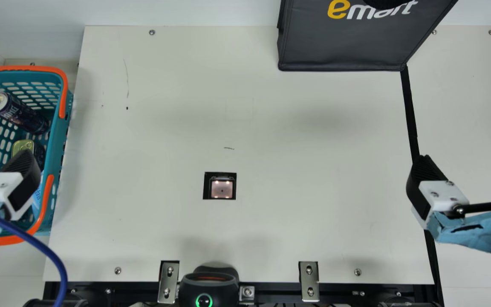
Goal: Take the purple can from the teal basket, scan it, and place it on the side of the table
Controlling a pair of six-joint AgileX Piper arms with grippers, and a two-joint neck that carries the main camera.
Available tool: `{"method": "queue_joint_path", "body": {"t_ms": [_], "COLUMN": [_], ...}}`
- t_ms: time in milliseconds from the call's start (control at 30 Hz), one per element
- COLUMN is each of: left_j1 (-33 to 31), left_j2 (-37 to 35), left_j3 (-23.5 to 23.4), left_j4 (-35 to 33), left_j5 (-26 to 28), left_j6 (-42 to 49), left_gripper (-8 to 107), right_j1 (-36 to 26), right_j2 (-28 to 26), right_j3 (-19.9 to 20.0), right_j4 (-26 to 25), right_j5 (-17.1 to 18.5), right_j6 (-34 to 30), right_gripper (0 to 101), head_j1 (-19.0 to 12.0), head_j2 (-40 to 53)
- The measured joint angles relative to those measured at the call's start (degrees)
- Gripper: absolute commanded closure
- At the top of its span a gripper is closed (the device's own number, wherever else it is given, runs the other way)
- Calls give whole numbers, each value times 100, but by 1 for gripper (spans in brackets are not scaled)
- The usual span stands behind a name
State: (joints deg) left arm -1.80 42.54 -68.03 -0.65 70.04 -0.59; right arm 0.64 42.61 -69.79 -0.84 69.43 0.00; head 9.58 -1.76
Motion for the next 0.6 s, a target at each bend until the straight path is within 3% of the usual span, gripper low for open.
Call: {"method": "queue_joint_path", "body": {"t_ms": [600], "left_j1": [0], "left_j2": [0], "left_j3": [0], "left_j4": [0], "left_j5": [0], "left_j6": [0], "left_gripper": [9], "right_j1": [0], "right_j2": [0], "right_j3": [0], "right_j4": [0], "right_j5": [0], "right_j6": [0], "right_gripper": [6], "head_j1": [0], "head_j2": [0]}}
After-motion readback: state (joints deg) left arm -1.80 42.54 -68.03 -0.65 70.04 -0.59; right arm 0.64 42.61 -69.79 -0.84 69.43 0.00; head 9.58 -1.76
